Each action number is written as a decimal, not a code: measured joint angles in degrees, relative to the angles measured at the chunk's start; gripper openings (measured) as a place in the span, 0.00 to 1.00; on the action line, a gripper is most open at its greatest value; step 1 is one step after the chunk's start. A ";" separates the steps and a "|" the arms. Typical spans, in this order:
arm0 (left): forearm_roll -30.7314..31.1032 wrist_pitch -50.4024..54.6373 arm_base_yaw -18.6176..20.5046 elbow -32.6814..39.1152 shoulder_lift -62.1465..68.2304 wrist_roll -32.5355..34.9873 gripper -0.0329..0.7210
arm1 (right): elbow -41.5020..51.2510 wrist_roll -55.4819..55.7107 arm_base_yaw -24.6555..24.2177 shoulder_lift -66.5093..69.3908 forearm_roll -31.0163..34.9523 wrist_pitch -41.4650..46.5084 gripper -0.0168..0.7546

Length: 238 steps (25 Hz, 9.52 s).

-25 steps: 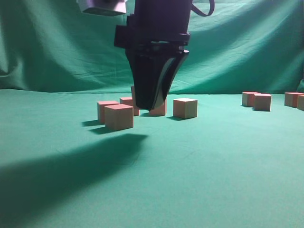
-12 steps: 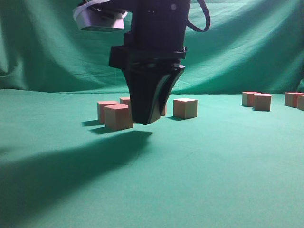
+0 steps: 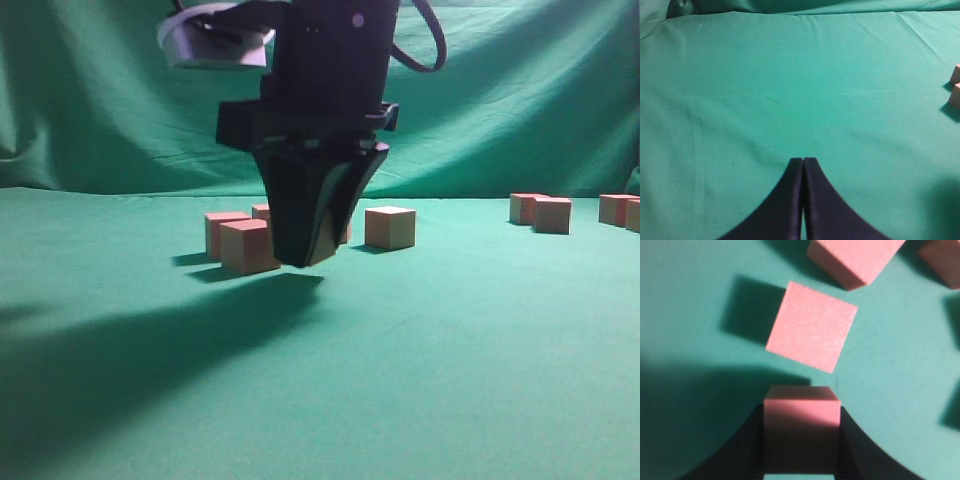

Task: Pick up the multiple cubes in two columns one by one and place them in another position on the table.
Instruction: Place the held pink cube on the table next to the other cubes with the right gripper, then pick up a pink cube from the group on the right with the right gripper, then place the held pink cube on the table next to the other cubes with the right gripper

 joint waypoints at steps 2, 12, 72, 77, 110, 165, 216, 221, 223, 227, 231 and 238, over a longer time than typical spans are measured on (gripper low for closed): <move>0.00 0.00 0.00 0.00 0.00 0.00 0.04 | 0.00 0.00 0.00 0.65 0.00 0.11 0.37; 0.00 0.00 0.00 0.00 0.00 0.00 0.04 | -0.12 0.00 0.00 0.86 0.11 0.23 0.37; 0.00 0.00 0.00 0.00 0.00 0.00 0.04 | -22.21 22.86 -36.68 -13.18 -2.43 25.05 0.74; 0.00 0.00 0.00 0.00 0.00 0.00 0.04 | -22.21 20.75 -36.68 -6.06 1.15 24.84 0.74; 0.00 0.00 0.00 0.00 0.00 0.00 0.04 | -22.24 18.69 -36.68 13.86 4.55 6.16 0.50; 0.00 0.00 0.00 0.00 0.00 0.00 0.04 | 6.82 40.72 8.54 -20.83 -10.57 13.05 0.37; 0.00 0.00 0.00 0.00 0.00 0.00 0.04 | 11.30 46.53 2.55 -5.29 -12.45 -4.51 0.45; 0.00 0.00 0.00 0.00 0.00 0.00 0.04 | 11.30 45.48 2.55 -5.29 -11.28 -4.39 0.72; 0.00 0.00 0.00 0.00 0.00 0.00 0.04 | 11.30 44.65 2.55 -5.53 -11.07 -4.13 0.80; 0.00 0.00 0.00 0.00 0.00 0.00 0.04 | 11.30 44.31 2.55 -9.45 -11.74 -2.82 0.84; 0.00 0.00 0.00 0.00 0.00 0.00 0.04 | 11.30 44.21 2.55 -18.08 -15.64 -0.85 0.82; 0.00 0.00 0.00 0.00 0.00 0.00 0.04 | 8.02 44.42 -2.06 -35.36 -21.60 7.45 0.82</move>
